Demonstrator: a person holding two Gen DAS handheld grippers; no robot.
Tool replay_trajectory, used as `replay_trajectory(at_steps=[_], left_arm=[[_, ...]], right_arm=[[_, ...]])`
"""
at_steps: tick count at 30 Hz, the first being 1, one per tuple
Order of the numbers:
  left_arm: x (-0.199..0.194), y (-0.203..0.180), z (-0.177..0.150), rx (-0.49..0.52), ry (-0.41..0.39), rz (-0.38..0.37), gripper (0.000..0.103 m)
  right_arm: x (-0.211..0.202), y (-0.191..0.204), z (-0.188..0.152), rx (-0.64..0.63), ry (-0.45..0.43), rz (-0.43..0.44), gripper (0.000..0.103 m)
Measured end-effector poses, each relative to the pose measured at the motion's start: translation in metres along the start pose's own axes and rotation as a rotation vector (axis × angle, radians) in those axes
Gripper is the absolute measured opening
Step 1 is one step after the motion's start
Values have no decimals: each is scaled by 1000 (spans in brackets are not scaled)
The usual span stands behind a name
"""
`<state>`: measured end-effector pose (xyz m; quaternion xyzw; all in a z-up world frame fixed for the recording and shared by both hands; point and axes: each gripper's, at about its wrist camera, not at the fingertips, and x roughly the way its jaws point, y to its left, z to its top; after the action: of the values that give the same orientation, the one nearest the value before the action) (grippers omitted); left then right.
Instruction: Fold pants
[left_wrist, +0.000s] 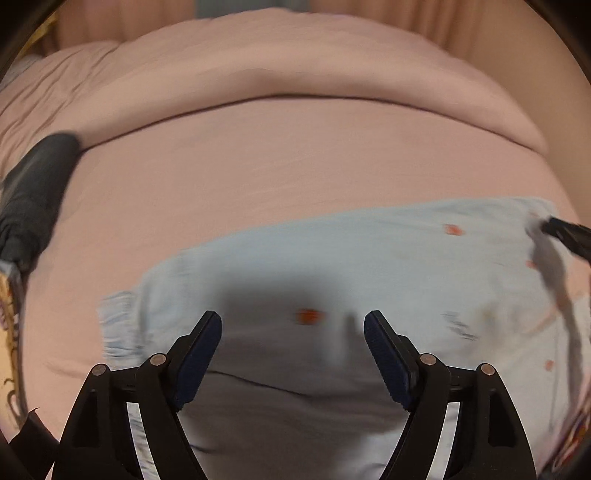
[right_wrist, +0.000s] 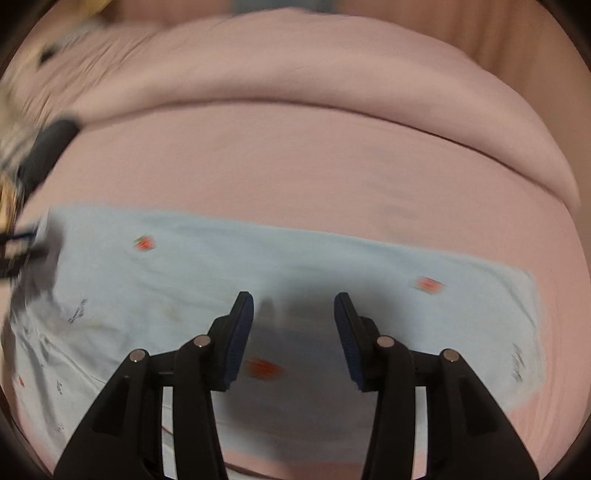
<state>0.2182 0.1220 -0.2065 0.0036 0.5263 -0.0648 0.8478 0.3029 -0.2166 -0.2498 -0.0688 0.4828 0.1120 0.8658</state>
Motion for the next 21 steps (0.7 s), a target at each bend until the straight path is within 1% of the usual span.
replay_trajectory(at_steps=[1, 2, 3, 4, 5, 6, 8, 9, 10, 11, 12, 13, 14, 15, 16, 18, 19, 20, 21], left_arm=[[-1, -10, 2, 16, -5, -20, 80], [0, -22, 6, 34, -8, -44, 80], [4, -34, 11, 46, -7, -65, 80], [8, -44, 16, 55, -4, -81, 80], [16, -56, 23, 64, 4, -91, 80], [25, -66, 27, 70, 14, -86, 80], [43, -85, 34, 71, 44, -79, 80], [50, -91, 34, 70, 61, -85, 80], [55, -94, 29, 70, 79, -85, 80], [64, -102, 26, 77, 101, -66, 80], [70, -107, 25, 95, 106, -42, 81], [71, -109, 26, 108, 94, -28, 81], [72, -114, 27, 117, 92, -18, 81], [73, -115, 31, 116, 98, -16, 81], [75, -117, 35, 106, 107, -23, 81], [76, -122, 39, 101, 114, -26, 81], [77, -125, 40, 105, 114, -24, 81], [77, -127, 43, 109, 111, -22, 81], [79, -129, 44, 112, 107, -22, 82]], right_arm=[[-4, -21, -2, 50, -16, -34, 45], [-8, -50, -5, 124, -27, -88, 45], [-6, -72, -5, 180, -24, -120, 45], [-7, -101, -7, 264, -21, -156, 45], [-7, -118, -9, 313, -24, -176, 45], [-6, -147, -11, 382, -32, -215, 45], [-1, -175, -12, 450, -28, -259, 48], [6, -190, -11, 481, -17, -266, 48], [11, -197, -10, 499, -8, -257, 48], [21, -206, -8, 520, 3, -230, 48], [29, -211, -8, 521, 16, -206, 45], [28, -215, -12, 501, 19, -208, 32], [31, -218, -9, 451, 22, -246, 20], [37, -212, -2, 393, 28, -261, 15], [37, -203, 1, 372, 30, -270, 12], [38, -198, 9, 350, 22, -311, 8], [33, -197, 8, 364, 11, -319, 7], [32, -203, 9, 386, -6, -327, 6], [29, -207, 6, 400, -19, -370, 5]])
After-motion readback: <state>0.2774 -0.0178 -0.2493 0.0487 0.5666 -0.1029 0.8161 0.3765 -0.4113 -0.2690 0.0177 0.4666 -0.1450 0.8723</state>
